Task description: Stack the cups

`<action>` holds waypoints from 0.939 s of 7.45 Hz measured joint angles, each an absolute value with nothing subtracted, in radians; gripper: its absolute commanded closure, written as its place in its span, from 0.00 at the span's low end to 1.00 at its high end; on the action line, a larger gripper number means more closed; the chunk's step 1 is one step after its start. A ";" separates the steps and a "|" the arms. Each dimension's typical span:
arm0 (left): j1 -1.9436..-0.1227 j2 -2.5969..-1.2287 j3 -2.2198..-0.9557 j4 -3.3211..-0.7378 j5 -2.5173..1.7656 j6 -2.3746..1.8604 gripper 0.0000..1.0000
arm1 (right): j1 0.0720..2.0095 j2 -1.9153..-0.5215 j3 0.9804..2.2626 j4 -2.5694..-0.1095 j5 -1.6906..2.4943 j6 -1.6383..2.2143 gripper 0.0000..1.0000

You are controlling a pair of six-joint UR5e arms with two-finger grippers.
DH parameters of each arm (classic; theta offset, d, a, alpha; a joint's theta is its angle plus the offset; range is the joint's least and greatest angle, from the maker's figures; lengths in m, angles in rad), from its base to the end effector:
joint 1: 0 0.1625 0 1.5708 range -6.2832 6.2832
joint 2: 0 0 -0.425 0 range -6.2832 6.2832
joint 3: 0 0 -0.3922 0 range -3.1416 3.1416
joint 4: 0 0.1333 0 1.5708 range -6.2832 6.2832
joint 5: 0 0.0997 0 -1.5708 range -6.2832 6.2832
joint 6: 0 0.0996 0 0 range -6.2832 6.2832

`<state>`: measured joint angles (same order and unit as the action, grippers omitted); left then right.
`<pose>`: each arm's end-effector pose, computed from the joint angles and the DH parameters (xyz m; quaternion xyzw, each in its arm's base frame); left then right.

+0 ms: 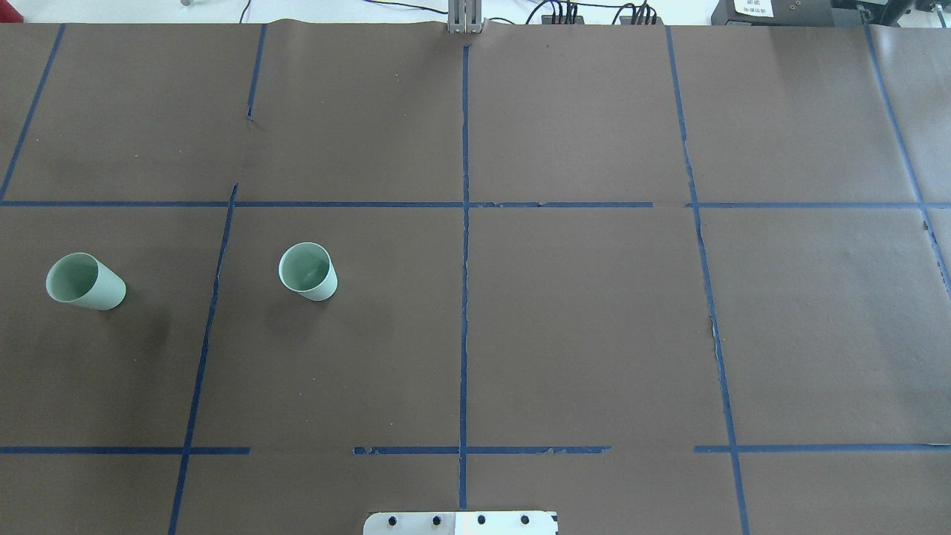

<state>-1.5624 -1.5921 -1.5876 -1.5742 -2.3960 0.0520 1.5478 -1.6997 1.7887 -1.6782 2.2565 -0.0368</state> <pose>-0.0559 -0.5039 0.6358 0.0277 0.4004 0.0360 0.9152 0.0602 -0.4358 0.6280 -0.0063 -0.3362 -0.0251 0.9414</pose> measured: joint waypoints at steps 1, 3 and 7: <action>-1.562 -1.594 -1.588 -1.575 -2.396 0.052 0.00 | 1.548 -1.700 1.789 -1.678 2.256 -0.037 0.00; -1.561 -1.607 -1.596 -1.574 -2.389 0.045 0.00 | 1.548 -1.700 1.789 -1.678 2.256 -0.037 0.00; -1.537 -1.611 -1.730 -1.574 -2.383 -0.015 0.00 | 1.548 -1.700 1.789 -1.679 2.256 -0.037 0.00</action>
<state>-1.5367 -1.6109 -1.7298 -1.5737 -2.3834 -0.0153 1.5478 -1.6997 1.7886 -1.6788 2.2565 -0.0368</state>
